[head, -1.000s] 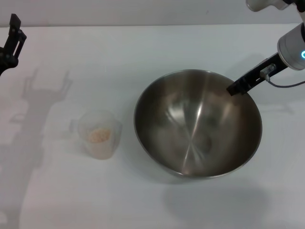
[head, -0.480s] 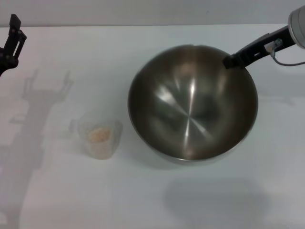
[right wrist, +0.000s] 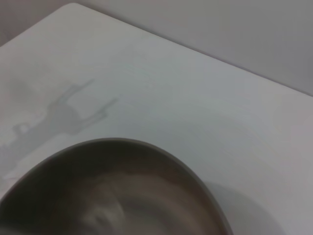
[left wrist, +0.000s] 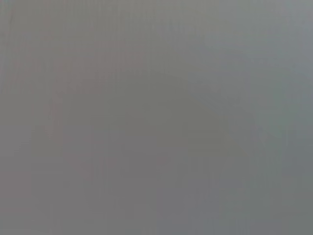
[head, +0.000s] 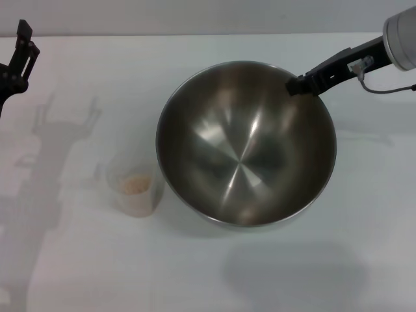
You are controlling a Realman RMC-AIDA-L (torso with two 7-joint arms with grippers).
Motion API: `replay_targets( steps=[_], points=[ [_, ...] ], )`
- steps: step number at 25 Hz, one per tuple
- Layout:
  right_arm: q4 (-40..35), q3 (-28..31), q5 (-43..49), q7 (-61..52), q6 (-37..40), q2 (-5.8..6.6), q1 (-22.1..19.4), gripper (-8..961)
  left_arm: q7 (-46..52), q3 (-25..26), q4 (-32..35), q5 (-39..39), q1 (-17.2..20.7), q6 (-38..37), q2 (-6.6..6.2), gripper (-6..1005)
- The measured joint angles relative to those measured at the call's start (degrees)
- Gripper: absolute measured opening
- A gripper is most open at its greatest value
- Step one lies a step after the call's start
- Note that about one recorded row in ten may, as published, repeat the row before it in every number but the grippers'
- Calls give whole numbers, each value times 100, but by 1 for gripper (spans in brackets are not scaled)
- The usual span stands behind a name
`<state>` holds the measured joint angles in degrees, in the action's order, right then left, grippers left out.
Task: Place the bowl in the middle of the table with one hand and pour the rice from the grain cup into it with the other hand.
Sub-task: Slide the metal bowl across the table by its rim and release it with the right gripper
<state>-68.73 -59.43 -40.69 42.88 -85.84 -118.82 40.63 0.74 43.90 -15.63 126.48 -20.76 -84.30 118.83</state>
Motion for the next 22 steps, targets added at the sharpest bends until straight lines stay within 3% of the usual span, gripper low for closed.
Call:
replay_targets(
  steps=[11, 22],
  points=[
    [797, -35, -194, 243, 524, 0, 134, 56, -7, 12, 1, 0, -43, 12, -1, 847],
    [1299, -75, -232, 265, 546, -8, 364, 68, -12, 31, 18, -1, -41, 20, -9, 844]
  ],
)
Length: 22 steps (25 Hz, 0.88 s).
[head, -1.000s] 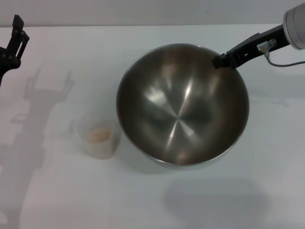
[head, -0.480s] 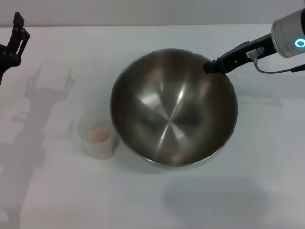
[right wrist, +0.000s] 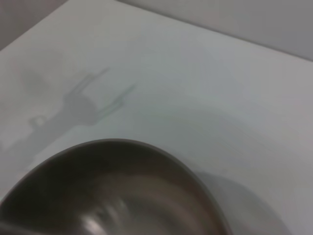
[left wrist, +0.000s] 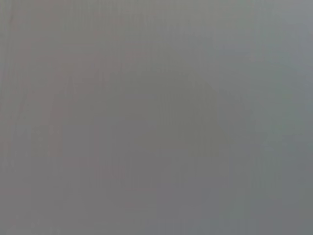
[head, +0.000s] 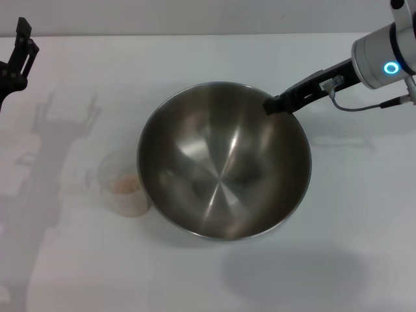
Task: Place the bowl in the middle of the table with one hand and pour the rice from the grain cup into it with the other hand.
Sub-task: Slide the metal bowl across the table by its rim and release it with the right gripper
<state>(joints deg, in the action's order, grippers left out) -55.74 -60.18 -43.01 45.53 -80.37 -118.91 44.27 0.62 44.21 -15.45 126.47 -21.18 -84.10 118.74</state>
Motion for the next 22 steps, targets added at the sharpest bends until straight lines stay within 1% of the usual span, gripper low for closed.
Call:
replay_targets(
  steps=[7, 11, 22],
  points=[
    [58, -5, 90, -116, 13, 3, 28, 76, -1, 0, -1, 0, 0, -1, 0, 842],
    [71, -10, 401, -288, 86, -1, 38, 80, -1, -6, -2, 0, 0, -2, 0, 841],
    [98, -36, 431, -292, 106, -2, 66, 93, -1, -25, -12, 0, 0, -33, 6, 838]
  ],
)
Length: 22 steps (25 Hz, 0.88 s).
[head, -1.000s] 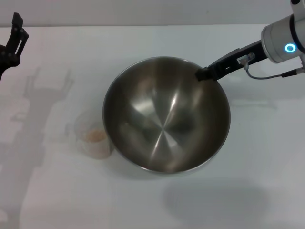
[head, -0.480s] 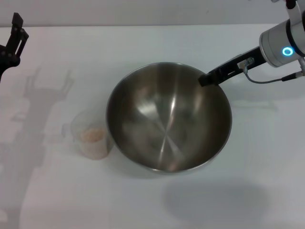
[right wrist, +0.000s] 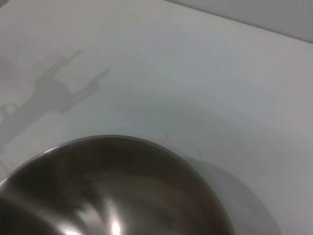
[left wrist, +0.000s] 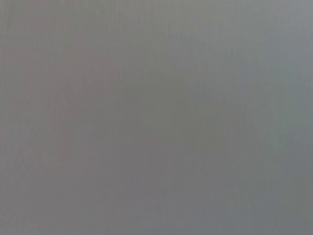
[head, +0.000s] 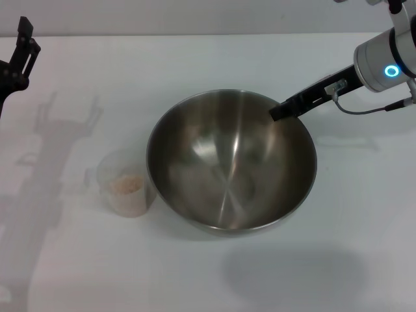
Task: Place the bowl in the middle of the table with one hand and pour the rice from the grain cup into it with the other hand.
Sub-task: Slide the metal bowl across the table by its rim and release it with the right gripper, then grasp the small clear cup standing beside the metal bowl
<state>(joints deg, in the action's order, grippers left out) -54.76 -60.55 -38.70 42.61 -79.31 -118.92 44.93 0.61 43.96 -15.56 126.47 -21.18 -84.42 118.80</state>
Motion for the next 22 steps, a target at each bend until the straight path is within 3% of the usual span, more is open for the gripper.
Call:
replay_targets(
  steps=[2, 12, 15, 17, 18, 22],
  points=[
    [-46, -30, 2, -1, 1, 1, 0, 95, 0, -14, -6, 0, 0, -12, 3, 838],
    [-1034, -310, -27, 115, 265, -7, -120, 456, 0, -11, -27, 0, 23, -30, -3, 835],
    [-1201, -515, -46, 223, 535, -16, -151, 501, 0, 10, -28, 0, 44, -33, -5, 834],
    [-1532, -1142, -42, 336, 1362, -28, -323, 532, 0, 10, -28, 0, 44, -33, -5, 834],
    [-1532, -1142, -42, 336, 1362, -28, -323, 547, 0, 15, -27, -4, 45, -33, -6, 834],
    [-1940, -2351, 207, 361, 3057, -26, -799, 562, 0, 24, -25, -31, 53, -33, -6, 832]
  ],
)
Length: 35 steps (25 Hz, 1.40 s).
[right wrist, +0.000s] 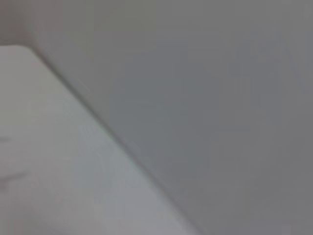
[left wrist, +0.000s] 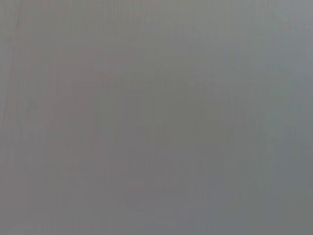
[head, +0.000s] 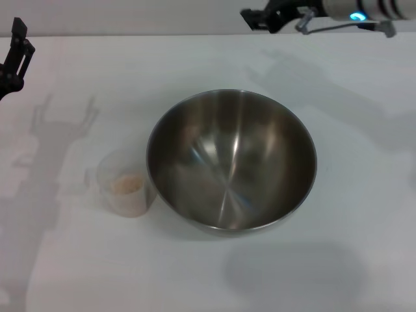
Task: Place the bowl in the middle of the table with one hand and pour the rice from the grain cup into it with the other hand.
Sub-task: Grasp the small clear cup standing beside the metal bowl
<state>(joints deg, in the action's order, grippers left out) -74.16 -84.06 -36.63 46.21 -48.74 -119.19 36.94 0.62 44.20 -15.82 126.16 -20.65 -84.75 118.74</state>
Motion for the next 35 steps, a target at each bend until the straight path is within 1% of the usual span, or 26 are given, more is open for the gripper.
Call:
replay_targets(
  steps=[3, 6, 9, 10, 11, 14, 15, 16, 17, 19, 20, 21, 23, 24, 25, 26, 28, 30, 32, 33, 34, 35],
  points=[
    [-196, -821, 238, -18, 1297, -2, -421, 562, 0, 0, -10, -2, 11, -3, 0, 832],
    [-219, -1524, 306, -23, 3012, -17, -926, 562, 0, 1, -26, -3, 38, -40, 1, 831],
    [102, -2131, 268, -57, 5051, -16, -1341, 561, 31, 1, -33, -5, 66, -67, 6, 830],
    [642, -2527, 201, -342, 6648, -16, -1453, 561, 40, 1, -33, -5, 67, -68, 8, 830],
    [642, -2527, 201, -342, 6648, -16, -1453, 561, 53, 1, -35, -5, 68, -69, 9, 830],
    [1658, -3029, 208, -1321, 8792, -10, -1422, 561, 58, 1, -36, -5, 67, -69, 9, 829],
    [2293, -3288, 233, -2134, 10006, -7, -1383, 561, 60, 0, -44, -5, 58, -69, 14, 829],
    [2293, -3288, 233, -2134, 10006, -7, -1383, 561, 60, 0, -44, -5, 58, -69, 14, 828],
    [2663, -3409, 234, -2633, 10579, -8, -1370, 561, 60, -2, -46, -5, 58, -69, 16, 828],
    [3211, -3539, 236, -3562, 11392, -15, -1375, 561, 61, -11, -47, -5, 68, -69, 20, 828],
    [3721, -3587, 272, -4582, 11988, -16, -1407, 561, 61, -30, -46, -6, 100, -69, 25, 827],
    [3721, -3587, 272, -4582, 11988, -16, -1407, 561, 62, -39, -46, -4, 119, -69, 30, 827],
    [4363, -3590, 419, -5546, 12472, -7, -1405, 561, 62, -43, -47, -1, 141, -69, 31, 827],
    [4717, -3583, 519, -5977, 12691, 1, -1390, 561, 62, -52, -60, 8, 178, -69, 34, 826],
    [5409, -3568, 701, -6702, 13123, 16, -1354, 561, 62, -66, -122, 30, 274, -69, 36, 826],
    [5409, -3568, 701, -6702, 13123, 16, -1354, 561, 62, -66, -122, 30, 274, -69, 36, 826],
    [5961, -3568, 826, -7121, 13469, 26, -1340, 561, 62, -71, -191, 37, 403, -80, 36, 825],
    [6547, -3563, 936, -7237, 13734, 30, -1333, 560, 57, -125, -231, 37, 547, -116, 35, 825],
    [6679, -3535, 937, -7253, 13746, 29, -1333, 560, 31, -260, -234, 38, 637, -158, 32, 824],
    [6748, -3493, 936, -7255, 13729, 30, -1332, 560, 5, -413, -216, 40, 701, -190, 28, 824],
    [6812, -3428, 935, -7255, 13684, 30, -1333, 560, 5, -413, -216, 40, 701, -190, 28, 824],
    [6877, -3247, 934, -7174, 13532, 36, -1333, 560, -56, -615, -180, 42, 820, -223, 21, 823]
  ],
)
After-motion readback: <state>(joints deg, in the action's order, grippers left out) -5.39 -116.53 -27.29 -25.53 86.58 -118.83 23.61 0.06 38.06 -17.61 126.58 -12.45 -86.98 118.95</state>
